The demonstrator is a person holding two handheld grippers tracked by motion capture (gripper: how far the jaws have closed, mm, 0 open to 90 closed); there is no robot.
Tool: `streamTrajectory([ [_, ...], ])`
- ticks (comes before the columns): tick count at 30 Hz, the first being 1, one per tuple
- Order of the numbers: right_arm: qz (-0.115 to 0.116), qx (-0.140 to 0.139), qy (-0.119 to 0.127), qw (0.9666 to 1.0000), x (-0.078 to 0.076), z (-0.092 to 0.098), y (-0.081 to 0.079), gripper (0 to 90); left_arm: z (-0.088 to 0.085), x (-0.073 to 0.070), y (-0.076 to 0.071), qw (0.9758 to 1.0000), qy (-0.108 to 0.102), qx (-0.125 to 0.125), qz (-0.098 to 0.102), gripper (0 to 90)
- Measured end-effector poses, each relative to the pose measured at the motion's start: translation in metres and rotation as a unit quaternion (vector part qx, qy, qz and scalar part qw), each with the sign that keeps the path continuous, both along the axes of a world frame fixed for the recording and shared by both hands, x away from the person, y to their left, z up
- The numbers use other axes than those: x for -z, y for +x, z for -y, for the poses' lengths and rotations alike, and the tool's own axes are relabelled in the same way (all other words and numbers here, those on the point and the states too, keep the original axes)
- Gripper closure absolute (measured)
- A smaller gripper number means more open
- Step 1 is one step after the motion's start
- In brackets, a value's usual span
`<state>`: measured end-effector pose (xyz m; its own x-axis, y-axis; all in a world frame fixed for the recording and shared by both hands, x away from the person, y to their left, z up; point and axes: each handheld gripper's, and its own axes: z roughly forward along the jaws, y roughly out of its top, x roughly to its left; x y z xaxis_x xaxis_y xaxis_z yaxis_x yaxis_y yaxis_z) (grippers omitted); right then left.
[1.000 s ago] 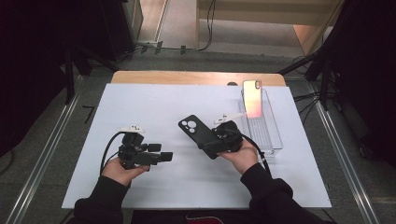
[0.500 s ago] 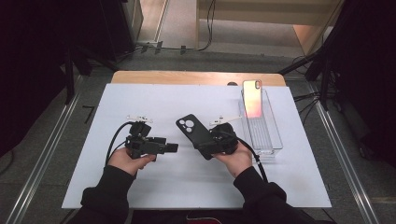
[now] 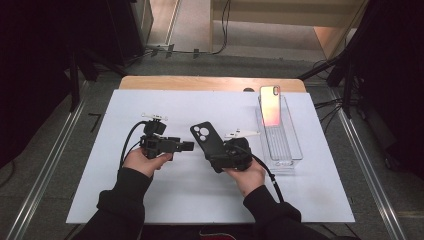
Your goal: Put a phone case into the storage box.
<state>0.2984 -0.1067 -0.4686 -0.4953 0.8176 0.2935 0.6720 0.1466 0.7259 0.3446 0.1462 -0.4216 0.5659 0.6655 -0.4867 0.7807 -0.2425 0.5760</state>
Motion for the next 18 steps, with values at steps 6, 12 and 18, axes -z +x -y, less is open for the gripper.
streamTrajectory([
  [6, -0.002, 0.009, 0.033, 0.9994, 0.003, -0.004, -0.008, 13.4, 0.006, -0.002, 0.004, 1.0, 0.001, -0.009, 0.002, 25.2],
  [12, -0.011, 0.012, 0.068, 0.9975, 0.006, -0.009, -0.012, 13.4, 0.015, -0.004, 0.008, 0.9998, 0.008, -0.019, 0.009, 25.2],
  [18, -0.011, 0.025, 0.094, 0.9952, 0.007, -0.013, -0.016, 13.3, 0.021, -0.001, 0.014, 0.9993, 0.003, -0.035, 0.008, 27.9],
])
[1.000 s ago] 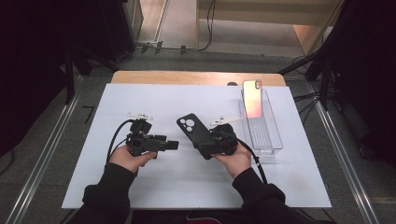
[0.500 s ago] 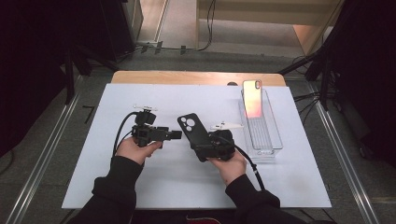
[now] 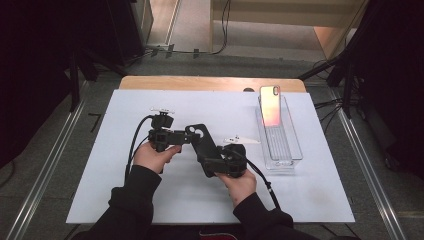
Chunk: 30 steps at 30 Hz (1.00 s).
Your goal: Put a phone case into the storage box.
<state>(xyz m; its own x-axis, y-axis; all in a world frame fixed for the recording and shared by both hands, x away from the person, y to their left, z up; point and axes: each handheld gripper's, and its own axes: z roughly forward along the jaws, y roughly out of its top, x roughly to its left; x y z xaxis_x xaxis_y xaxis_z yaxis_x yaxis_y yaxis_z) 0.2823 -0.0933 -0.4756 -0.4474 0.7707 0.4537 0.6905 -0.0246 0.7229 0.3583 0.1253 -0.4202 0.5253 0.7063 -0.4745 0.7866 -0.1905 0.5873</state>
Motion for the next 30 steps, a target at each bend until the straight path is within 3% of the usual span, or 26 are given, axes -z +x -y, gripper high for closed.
streamTrajectory([
  [9, 0.023, 0.012, 0.018, 0.9995, -0.002, -0.006, -0.007, 13.2, 0.011, 0.005, 0.003, 0.9999, -0.007, -0.011, -0.005, 31.9],
  [12, 0.033, 0.015, 0.023, 0.9991, -0.003, -0.008, -0.009, 13.1, 0.012, 0.004, 0.003, 0.9997, -0.012, -0.019, -0.01, 42.0],
  [15, 0.039, 0.013, 0.022, 0.9989, -0.003, -0.009, -0.01, 12.9, 0.013, 0.003, 0.002, 0.9992, -0.028, -0.021, -0.019, 59.7],
  [20, 0.038, 0.011, 0.032, 0.9987, -0.001, -0.009, -0.008, 12.5, 0.013, 0.001, 0.002, 0.9966, -0.072, -0.017, -0.036, 77.5],
  [26, 0.064, -0.001, 0.017, 0.9978, -0.001, -0.01, -0.008, 11.3, 0.012, -0.003, 0.0, 0.9947, -0.094, -0.01, -0.041, 82.7],
  [28, 0.068, -0.007, 0.016, 0.9975, -0.001, -0.01, -0.007, 11.0, 0.013, -0.005, 0.0, 0.9946, -0.096, -0.009, -0.041, 83.1],
  [30, 0.067, -0.019, -0.001, 0.9976, -0.003, -0.009, -0.005, 8.8, 0.014, -0.006, -0.001, 0.9955, -0.088, -0.006, -0.035, 84.1],
])
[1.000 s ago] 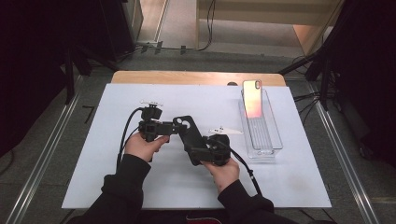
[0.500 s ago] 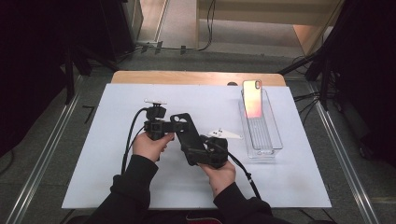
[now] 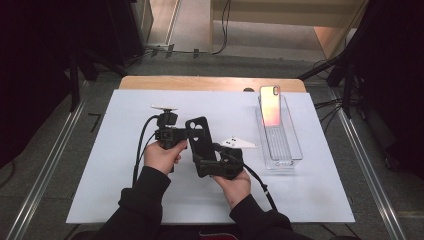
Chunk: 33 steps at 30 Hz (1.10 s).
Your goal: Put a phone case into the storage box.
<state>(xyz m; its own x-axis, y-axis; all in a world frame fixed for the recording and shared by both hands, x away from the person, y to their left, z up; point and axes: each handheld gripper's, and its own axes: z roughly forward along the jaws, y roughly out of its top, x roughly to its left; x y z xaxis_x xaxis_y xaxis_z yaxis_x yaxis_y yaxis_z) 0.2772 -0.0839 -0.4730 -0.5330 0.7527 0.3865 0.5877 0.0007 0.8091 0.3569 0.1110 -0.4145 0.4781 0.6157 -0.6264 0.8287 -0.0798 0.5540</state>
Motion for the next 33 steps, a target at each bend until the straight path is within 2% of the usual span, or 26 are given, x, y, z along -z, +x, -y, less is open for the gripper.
streamTrajectory([
  [1, -0.005, -0.013, 0.0, 0.9999, -0.001, 0.0, 0.002, 1.9, 0.0, -0.001, -0.001, 1.0, 0.005, -0.001, 0.005, 84.0],
  [4, -0.029, -0.055, 0.008, 0.998, -0.004, 0.002, 0.009, 0.0, -0.001, -0.004, 0.0, 1.0, 0.001, -0.003, 0.009, 84.0],
  [6, -0.031, -0.055, -0.01, 0.9979, -0.007, 0.004, 0.011, 0.0, -0.002, -0.006, -0.001, 0.9998, 0.006, -0.005, 0.019, 83.9],
  [10, -0.041, -0.063, -0.024, 0.9969, -0.011, 0.01, 0.017, 0.0, -0.004, -0.009, -0.002, 0.9991, 0.013, -0.008, 0.04, 83.8],
  [13, -0.041, -0.07, -0.035, 0.9961, -0.012, 0.011, 0.018, 0.0, -0.005, -0.01, -0.004, 0.9975, 0.023, -0.011, 0.066, 83.6],
  [17, -0.033, -0.086, -0.053, 0.9943, -0.013, 0.009, 0.015, 0.0, -0.007, -0.008, -0.007, 0.9957, 0.03, -0.013, 0.087, 83.6],
  [22, -0.029, -0.104, -0.06, 0.9923, -0.014, 0.013, 0.015, 0.0, -0.006, -0.004, -0.01, 0.9942, 0.025, -0.013, 0.104, 83.6],
  [25, -0.027, -0.112, -0.068, 0.991, -0.014, 0.016, 0.015, 0.0, -0.004, -0.001, -0.011, 0.9934, 0.031, -0.012, 0.109, 83.6],
  [29, -0.023, -0.119, -0.075, 0.9898, -0.012, 0.02, 0.016, 0.0, -0.002, 0.001, -0.014, 0.9907, 0.035, -0.006, 0.132, 83.6],
  [31, -0.019, -0.12, -0.08, 0.9894, -0.012, 0.022, 0.017, 0.0, 0.0, 0.001, -0.016, 0.9885, 0.037, -0.005, 0.147, 83.6],
  [33, -0.019, -0.12, -0.079, 0.9894, -0.011, 0.023, 0.017, 0.0, 0.001, 0.002, -0.018, 0.9873, 0.032, -0.008, 0.155, 83.6],
])
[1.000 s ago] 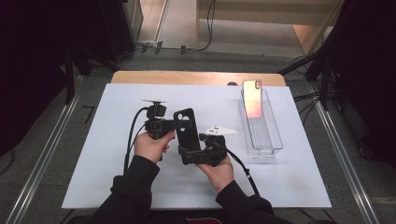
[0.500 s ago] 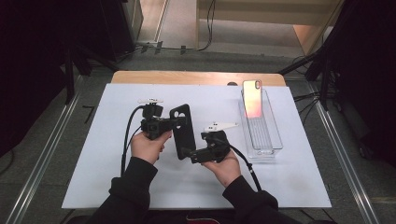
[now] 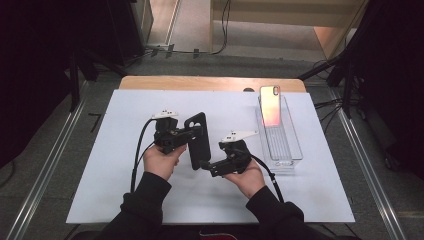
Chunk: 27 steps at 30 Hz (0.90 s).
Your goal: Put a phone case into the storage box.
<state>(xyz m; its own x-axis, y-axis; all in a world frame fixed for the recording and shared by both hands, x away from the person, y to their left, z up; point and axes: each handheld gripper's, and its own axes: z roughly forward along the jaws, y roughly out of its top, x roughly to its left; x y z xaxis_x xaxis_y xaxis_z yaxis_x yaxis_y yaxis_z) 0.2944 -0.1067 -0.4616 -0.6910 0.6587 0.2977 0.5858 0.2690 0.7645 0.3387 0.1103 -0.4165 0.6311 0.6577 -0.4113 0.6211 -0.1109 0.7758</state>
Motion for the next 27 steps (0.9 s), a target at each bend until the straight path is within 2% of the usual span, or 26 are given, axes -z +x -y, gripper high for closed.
streamTrajectory([
  [2, 0.003, 0.001, 0.002, 1.0, 0.0, 0.001, 0.001, 0.0, 0.001, 0.001, -0.002, 0.9999, -0.007, 0.003, 0.013, 83.6],
  [6, 0.013, 0.004, 0.009, 0.9999, -0.002, 0.002, 0.002, 0.0, 0.004, 0.002, -0.005, 0.9992, -0.009, 0.014, 0.037, 83.6],
  [9, 0.023, 0.012, 0.013, 0.9996, -0.004, 0.004, 0.003, 0.0, 0.006, 0.002, -0.007, 0.9986, -0.016, 0.02, 0.046, 83.6],
  [12, 0.031, 0.022, 0.019, 0.9991, -0.007, 0.007, 0.003, 0.0, 0.006, 0.003, -0.007, 0.9984, -0.03, 0.025, 0.041, 83.6],
  [19, 0.042, 0.029, 0.017, 0.9985, -0.018, 0.007, 0.003, 0.0, 0.007, 0.001, -0.01, 0.998, -0.043, 0.029, 0.037, 83.5],
  [27, 0.033, 0.039, 0.013, 0.9986, -0.02, 0.003, 0.006, 0.0, 0.015, 0.001, -0.015, 0.9981, -0.036, 0.037, 0.035, 83.6],
])
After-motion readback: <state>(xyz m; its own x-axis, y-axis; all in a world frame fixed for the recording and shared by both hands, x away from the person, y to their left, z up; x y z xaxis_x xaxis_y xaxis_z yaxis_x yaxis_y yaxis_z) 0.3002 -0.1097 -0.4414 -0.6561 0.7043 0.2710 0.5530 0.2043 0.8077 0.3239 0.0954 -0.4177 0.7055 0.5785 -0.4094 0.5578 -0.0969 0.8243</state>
